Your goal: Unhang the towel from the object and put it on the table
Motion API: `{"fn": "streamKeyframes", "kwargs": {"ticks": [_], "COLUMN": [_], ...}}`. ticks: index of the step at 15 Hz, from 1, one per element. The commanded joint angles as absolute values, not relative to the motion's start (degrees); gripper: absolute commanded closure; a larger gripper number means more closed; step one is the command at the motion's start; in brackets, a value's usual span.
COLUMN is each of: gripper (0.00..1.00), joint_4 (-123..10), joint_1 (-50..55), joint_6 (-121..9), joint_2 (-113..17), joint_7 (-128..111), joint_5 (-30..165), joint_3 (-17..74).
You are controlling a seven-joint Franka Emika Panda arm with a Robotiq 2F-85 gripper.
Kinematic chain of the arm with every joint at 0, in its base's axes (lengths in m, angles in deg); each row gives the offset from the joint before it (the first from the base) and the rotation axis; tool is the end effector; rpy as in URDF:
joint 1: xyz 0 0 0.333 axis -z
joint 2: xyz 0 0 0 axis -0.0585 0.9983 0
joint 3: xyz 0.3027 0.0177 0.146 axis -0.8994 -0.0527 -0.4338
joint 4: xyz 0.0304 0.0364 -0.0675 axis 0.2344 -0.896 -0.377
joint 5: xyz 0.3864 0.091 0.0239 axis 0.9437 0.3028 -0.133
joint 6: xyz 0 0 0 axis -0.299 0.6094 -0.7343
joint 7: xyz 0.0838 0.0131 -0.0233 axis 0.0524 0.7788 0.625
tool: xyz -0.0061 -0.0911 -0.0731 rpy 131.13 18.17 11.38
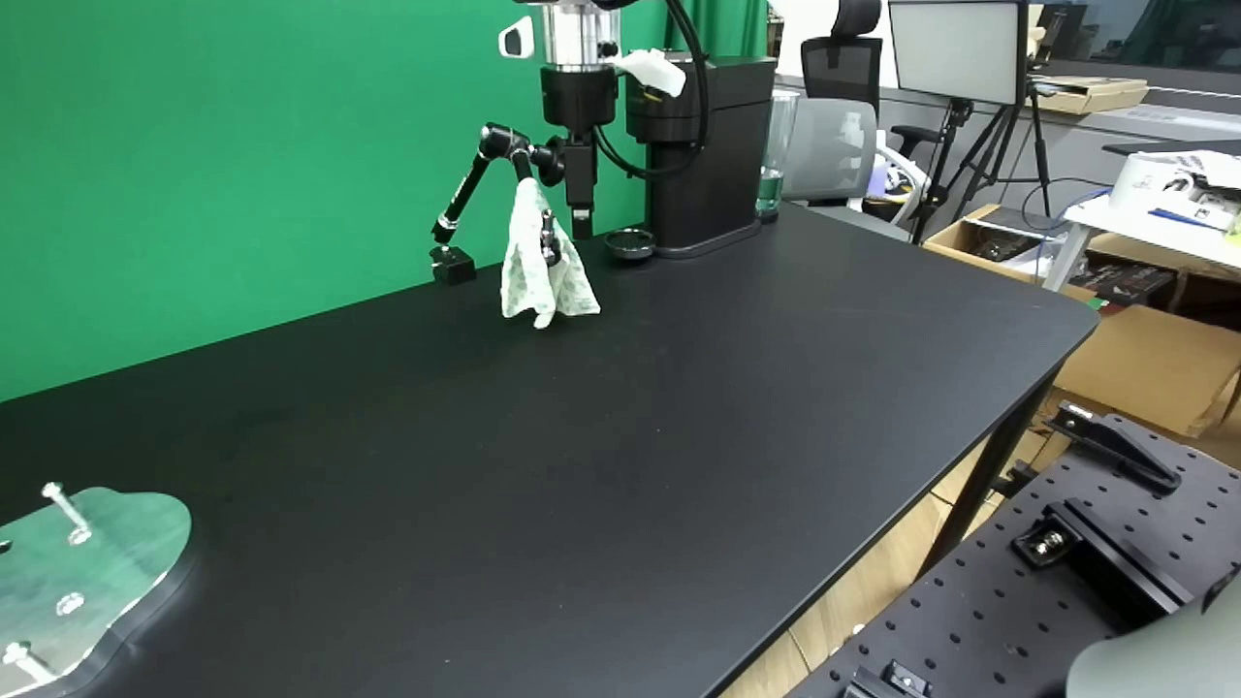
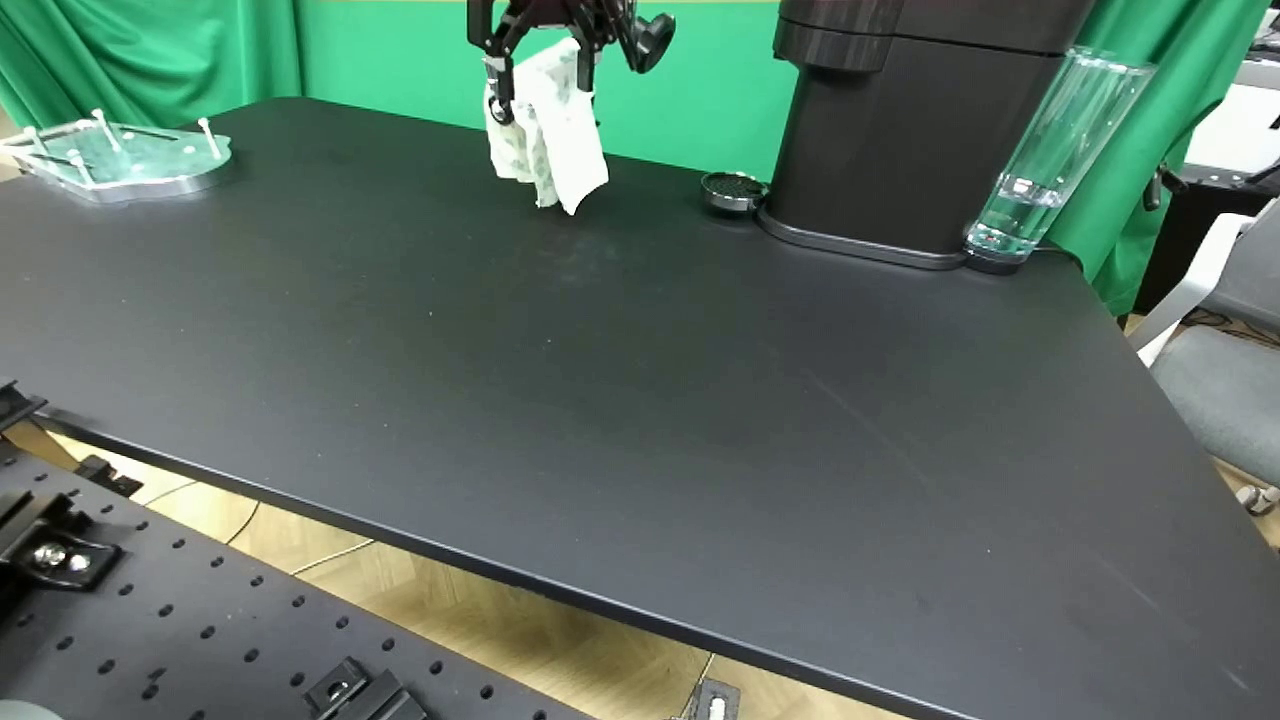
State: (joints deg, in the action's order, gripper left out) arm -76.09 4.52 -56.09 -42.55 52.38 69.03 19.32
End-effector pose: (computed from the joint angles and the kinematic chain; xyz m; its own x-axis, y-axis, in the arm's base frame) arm 0.6258 0.0434 0.2887 0.4887 0.8722 0.0221 0.8724 -0.4887 -0.0039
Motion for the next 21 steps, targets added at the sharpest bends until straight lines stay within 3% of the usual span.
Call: {"fn": "streamKeyframes", "kwargs": {"ticks": [1, 3, 4, 6, 15, 21], "gripper": [0.0, 0.0, 0.25, 0.32, 0.96, 1.0], "joint_4": [-75.78, -75.87, -75.88, -75.89, -76.41, -77.0], "joint_1": [5.36, 5.41, 5.58, 5.63, 6.42, 7.06], "joint_6": [-58.04, -59.8, -60.69, -62.4, -65.98, -66.91], "joint_2": [-41.63, -41.17, -41.0, -40.67, -40.46, -40.55], "joint_7": [53.58, 53.68, 53.97, 53.99, 54.95, 54.79], "joint_5": [69.31, 69.17, 69.41, 69.14, 69.49, 70.78], "joint_3": [18.37, 18.25, 18.08, 18.06, 17.37, 16.55]}}
